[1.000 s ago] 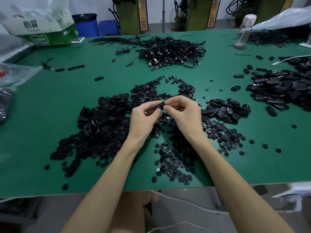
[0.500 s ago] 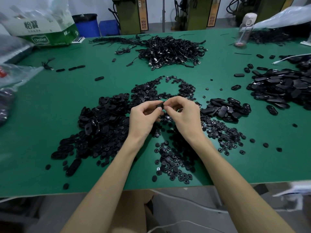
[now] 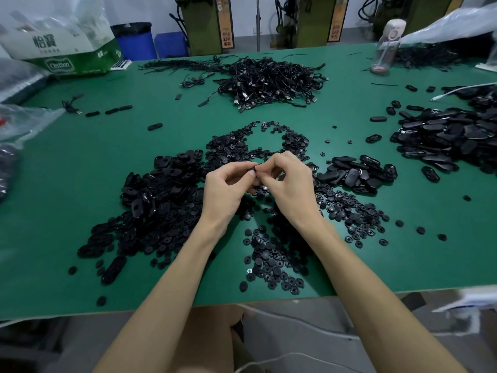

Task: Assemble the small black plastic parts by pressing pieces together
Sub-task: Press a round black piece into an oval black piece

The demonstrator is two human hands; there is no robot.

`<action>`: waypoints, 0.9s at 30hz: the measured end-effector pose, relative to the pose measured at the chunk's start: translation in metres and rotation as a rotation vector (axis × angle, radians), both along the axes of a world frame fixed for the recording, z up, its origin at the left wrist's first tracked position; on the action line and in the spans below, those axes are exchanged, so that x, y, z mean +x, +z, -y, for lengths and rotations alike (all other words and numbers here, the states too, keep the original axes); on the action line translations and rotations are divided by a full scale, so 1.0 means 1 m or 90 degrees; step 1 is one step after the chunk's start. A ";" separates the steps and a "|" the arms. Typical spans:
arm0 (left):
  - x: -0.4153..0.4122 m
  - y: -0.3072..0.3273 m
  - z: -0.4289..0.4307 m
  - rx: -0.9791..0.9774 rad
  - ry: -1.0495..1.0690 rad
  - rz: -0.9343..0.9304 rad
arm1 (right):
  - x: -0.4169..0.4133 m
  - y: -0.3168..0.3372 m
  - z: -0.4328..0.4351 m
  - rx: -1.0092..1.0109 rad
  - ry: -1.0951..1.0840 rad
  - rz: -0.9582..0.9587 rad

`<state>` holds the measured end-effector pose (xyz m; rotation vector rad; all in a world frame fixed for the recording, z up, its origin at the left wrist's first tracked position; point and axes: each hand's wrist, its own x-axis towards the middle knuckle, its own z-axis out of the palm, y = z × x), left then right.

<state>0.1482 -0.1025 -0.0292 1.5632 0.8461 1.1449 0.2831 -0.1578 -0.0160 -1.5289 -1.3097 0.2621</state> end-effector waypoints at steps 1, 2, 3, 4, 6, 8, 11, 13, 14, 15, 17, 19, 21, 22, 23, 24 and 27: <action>0.000 -0.001 0.000 -0.002 0.006 0.003 | 0.000 0.000 0.000 0.001 0.006 -0.001; 0.000 -0.001 -0.001 -0.005 0.014 0.008 | -0.001 -0.001 -0.001 0.000 0.012 -0.002; 0.000 -0.002 -0.001 -0.008 0.022 0.014 | -0.001 -0.001 -0.001 -0.004 0.018 -0.001; -0.001 -0.002 -0.001 -0.010 0.031 0.020 | -0.001 -0.001 -0.001 -0.007 0.027 0.000; -0.001 -0.002 -0.002 -0.009 0.041 0.022 | -0.002 -0.001 -0.001 -0.011 0.050 -0.002; -0.002 -0.003 -0.003 -0.010 0.042 0.017 | -0.003 -0.001 -0.001 -0.012 0.066 0.001; -0.002 -0.004 -0.004 -0.010 0.051 0.009 | -0.003 -0.001 -0.001 -0.008 0.070 -0.011; -0.001 -0.003 -0.002 -0.011 0.047 0.005 | -0.002 0.000 -0.002 -0.005 0.056 -0.020; -0.001 -0.002 -0.001 -0.011 0.042 0.003 | -0.001 -0.001 -0.002 -0.009 0.047 -0.031; 0.000 -0.002 -0.001 -0.009 0.036 0.000 | -0.001 -0.001 -0.002 -0.016 0.039 -0.044; 0.000 -0.001 0.000 -0.008 0.029 -0.003 | 0.002 -0.001 -0.002 -0.037 0.031 -0.060; -0.001 0.000 0.001 -0.008 0.025 -0.004 | 0.003 -0.002 -0.003 -0.053 0.028 -0.065; -0.002 0.001 0.002 -0.007 0.022 -0.002 | 0.004 -0.002 -0.002 -0.048 0.028 -0.096; -0.002 0.001 0.003 -0.007 0.022 -0.002 | 0.004 -0.002 -0.002 -0.043 0.030 -0.113; -0.002 0.001 0.003 -0.006 0.020 -0.004 | 0.004 -0.002 -0.001 -0.040 0.033 -0.125; -0.002 0.001 0.003 -0.005 0.019 -0.006 | 0.004 -0.001 0.000 -0.037 0.035 -0.131; 0.000 0.001 0.003 0.003 0.022 -0.022 | 0.003 -0.001 0.001 -0.034 0.039 -0.131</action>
